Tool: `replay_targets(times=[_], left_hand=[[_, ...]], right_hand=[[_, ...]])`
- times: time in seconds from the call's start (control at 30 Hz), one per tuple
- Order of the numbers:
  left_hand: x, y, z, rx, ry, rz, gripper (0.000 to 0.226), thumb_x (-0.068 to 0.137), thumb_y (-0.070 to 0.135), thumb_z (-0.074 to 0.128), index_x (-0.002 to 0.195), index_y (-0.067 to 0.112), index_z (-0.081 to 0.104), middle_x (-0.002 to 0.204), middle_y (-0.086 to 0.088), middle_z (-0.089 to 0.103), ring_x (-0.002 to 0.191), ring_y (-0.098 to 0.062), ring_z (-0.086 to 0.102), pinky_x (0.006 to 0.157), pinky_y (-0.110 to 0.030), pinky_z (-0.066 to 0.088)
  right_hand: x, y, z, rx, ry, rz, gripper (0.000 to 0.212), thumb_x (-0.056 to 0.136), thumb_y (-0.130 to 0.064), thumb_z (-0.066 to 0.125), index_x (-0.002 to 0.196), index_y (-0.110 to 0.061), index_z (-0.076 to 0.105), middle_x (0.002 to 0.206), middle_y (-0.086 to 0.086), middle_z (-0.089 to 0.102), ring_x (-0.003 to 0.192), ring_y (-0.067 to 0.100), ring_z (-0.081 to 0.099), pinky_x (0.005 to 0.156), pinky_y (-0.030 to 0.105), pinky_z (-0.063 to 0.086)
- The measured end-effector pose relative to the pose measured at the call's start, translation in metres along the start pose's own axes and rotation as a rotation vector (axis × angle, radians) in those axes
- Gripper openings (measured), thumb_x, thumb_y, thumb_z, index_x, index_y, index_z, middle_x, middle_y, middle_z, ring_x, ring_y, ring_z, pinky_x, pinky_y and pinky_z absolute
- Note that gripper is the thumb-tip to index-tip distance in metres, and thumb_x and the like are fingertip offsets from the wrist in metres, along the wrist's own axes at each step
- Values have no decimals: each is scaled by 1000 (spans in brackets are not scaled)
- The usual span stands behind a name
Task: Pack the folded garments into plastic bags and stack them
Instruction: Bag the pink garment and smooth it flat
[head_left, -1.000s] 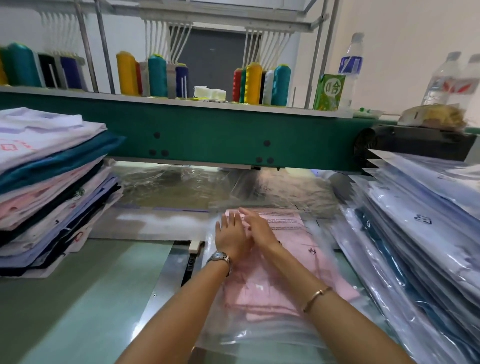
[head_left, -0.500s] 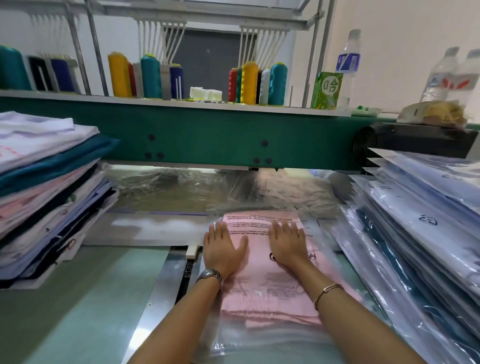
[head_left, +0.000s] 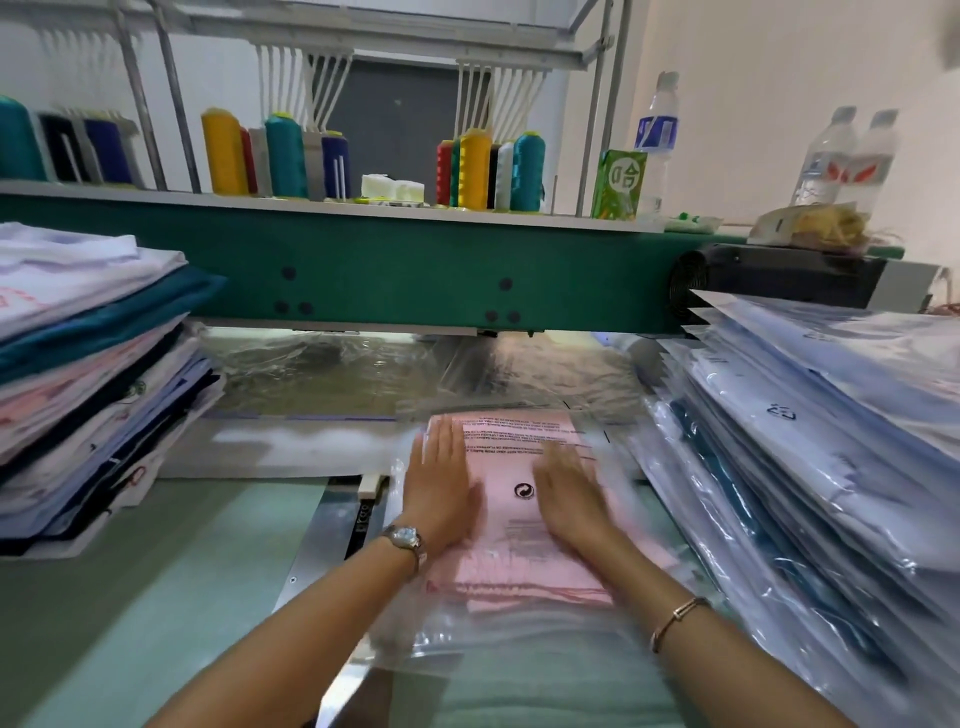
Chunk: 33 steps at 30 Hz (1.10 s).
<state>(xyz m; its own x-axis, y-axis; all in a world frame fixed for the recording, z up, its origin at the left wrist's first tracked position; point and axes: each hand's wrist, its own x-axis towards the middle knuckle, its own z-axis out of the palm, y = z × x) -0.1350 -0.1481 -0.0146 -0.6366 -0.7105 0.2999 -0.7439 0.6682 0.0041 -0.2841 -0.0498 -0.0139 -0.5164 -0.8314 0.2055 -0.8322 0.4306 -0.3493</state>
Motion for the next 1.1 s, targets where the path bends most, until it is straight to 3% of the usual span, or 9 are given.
replay_targets(times=[0.07, 0.17, 0.23, 0.3, 0.43, 0.67, 0.83, 0.97, 1.1], left_hand=[[-22, 9, -10, -126, -109, 24, 72, 102, 39, 30, 154, 3, -4, 163, -16, -7, 150, -29, -2, 122, -46, 2], [-56, 21, -18, -144, -189, 169, 73, 98, 38, 43, 155, 9, 9, 160, -11, 19, 145, -26, 22, 119, -41, 21], [-73, 21, -22, -146, -214, 223, 72, 97, 38, 47, 156, 12, 12, 158, -8, 26, 143, -23, 27, 116, -39, 26], [-88, 14, -23, -146, -225, 282, 69, 101, 38, 39, 157, 15, 8, 162, -7, 18, 148, -23, 17, 119, -43, 18], [-114, -10, -20, -164, -237, 329, 63, 104, 51, 18, 157, 20, 8, 164, -1, 3, 151, -16, 2, 123, -36, 5], [-146, -55, -28, -208, -165, 395, 70, 99, 62, 25, 157, 26, 9, 163, 9, 4, 148, -2, -1, 122, -27, -2], [-166, -61, -35, -195, -80, 391, 75, 97, 65, 26, 157, 23, 11, 163, 9, 6, 148, -1, 1, 120, -22, -8], [-173, -47, -35, -196, -38, 415, 91, 86, 79, 28, 157, 24, 13, 163, 7, 12, 149, -8, 11, 122, -27, 0], [-173, -28, -39, -170, 52, 483, 81, 86, 72, 41, 152, 29, 26, 160, 7, 24, 146, -11, 23, 122, -30, 9]], right_hand=[[-21, -27, 0, 180, -91, -101, 51, 106, -32, 14, 145, -6, 33, 157, 11, 27, 145, 22, 21, 119, 37, 13], [-54, -60, 3, 424, -190, -193, 52, 106, -39, 18, 142, -10, 41, 152, 8, 37, 139, 15, 30, 110, 16, 14], [-72, -67, 4, 498, -246, -139, 61, 103, -50, 17, 150, -14, 30, 157, 2, 27, 144, 12, 23, 114, 20, 11], [-86, -61, 1, 356, -272, -159, 61, 102, -51, 14, 153, -18, 21, 160, 0, 19, 148, 16, 13, 118, 30, 8], [-107, -32, 0, -63, -178, -234, 53, 104, -38, 12, 150, -14, 22, 159, 8, 20, 147, 27, 15, 120, 40, 13], [-123, 19, -21, -168, -139, 6, 60, 103, -46, 8, 155, -15, 12, 162, 4, 8, 149, 19, 7, 121, 35, 5], [-141, 32, -46, -170, -88, 93, 53, 103, -39, 16, 143, -10, 35, 146, 12, 39, 136, 25, 34, 115, 40, 26], [-165, 45, -63, -191, -12, 141, 42, 101, -19, 32, 140, -4, 36, 141, 14, 43, 129, 28, 40, 107, 32, 31], [-189, 61, -73, -128, 57, 192, 47, 93, -4, 39, 140, -6, 39, 116, 16, 56, 108, 31, 54, 83, 32, 38]])
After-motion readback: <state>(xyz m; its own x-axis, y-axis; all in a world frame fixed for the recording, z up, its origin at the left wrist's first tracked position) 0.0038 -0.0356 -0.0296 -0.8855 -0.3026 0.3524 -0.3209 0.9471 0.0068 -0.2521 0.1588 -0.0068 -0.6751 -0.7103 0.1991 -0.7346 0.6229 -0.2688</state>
